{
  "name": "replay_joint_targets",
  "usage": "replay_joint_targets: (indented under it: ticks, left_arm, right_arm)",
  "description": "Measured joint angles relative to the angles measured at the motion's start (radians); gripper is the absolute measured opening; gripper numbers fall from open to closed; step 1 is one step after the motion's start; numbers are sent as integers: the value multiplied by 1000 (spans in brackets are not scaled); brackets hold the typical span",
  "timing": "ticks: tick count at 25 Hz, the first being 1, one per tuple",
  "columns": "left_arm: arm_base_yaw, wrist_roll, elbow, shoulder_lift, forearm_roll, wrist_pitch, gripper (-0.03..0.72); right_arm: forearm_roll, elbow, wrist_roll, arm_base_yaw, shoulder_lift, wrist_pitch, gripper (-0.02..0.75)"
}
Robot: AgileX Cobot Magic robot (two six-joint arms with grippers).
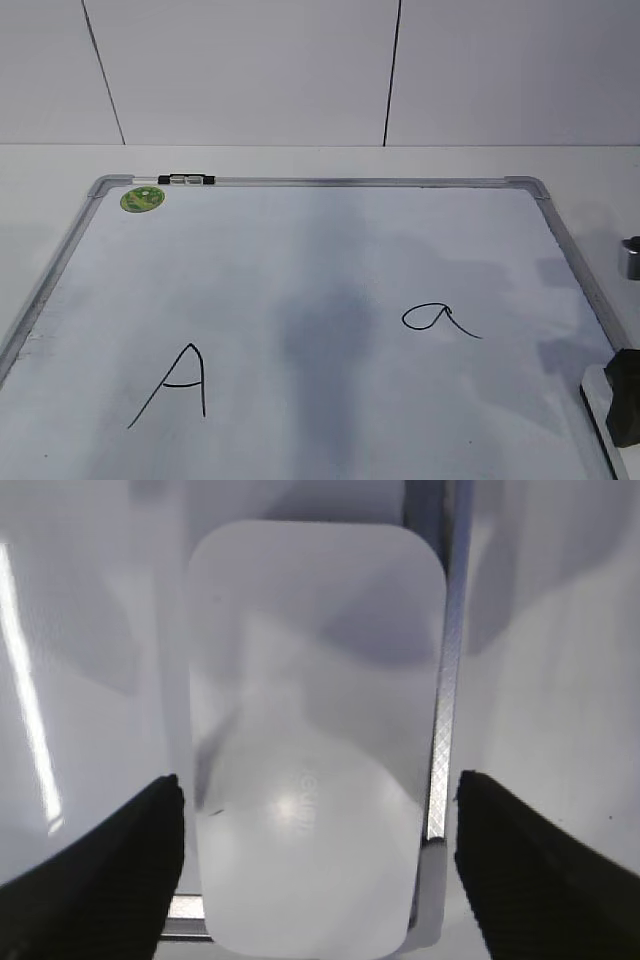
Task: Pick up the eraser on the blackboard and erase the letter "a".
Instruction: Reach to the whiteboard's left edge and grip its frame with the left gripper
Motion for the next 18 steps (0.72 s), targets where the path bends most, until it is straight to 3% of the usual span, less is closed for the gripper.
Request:
replay_joint_targets:
  ticks: [18]
  left_arm:
    - [-1,0,0,0,0,0,354]
  right_arm:
    - [36,0,-32,2,38,-27,667]
